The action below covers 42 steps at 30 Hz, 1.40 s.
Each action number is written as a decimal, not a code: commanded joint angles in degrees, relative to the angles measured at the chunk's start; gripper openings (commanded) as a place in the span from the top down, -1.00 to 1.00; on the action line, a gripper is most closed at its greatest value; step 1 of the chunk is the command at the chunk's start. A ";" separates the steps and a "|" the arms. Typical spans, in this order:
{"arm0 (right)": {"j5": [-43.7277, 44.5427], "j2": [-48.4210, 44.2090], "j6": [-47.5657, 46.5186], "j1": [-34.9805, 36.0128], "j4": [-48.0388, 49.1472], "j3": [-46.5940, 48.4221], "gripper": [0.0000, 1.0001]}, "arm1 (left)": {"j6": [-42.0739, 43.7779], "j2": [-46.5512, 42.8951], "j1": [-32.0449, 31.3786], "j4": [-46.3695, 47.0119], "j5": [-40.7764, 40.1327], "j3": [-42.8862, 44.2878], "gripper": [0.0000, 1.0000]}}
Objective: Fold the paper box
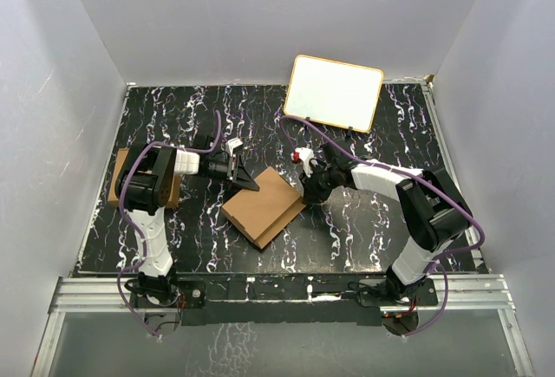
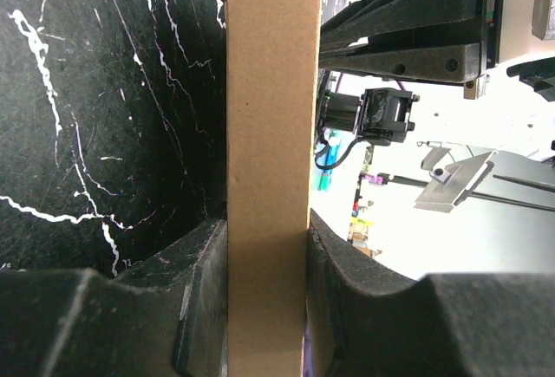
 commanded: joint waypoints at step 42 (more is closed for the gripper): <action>3.38 -0.87 -1.52 -0.29 0.37 2.66 0.70 | 17.40 -6.63 -7.54 -30.76 -21.28 13.37 1.00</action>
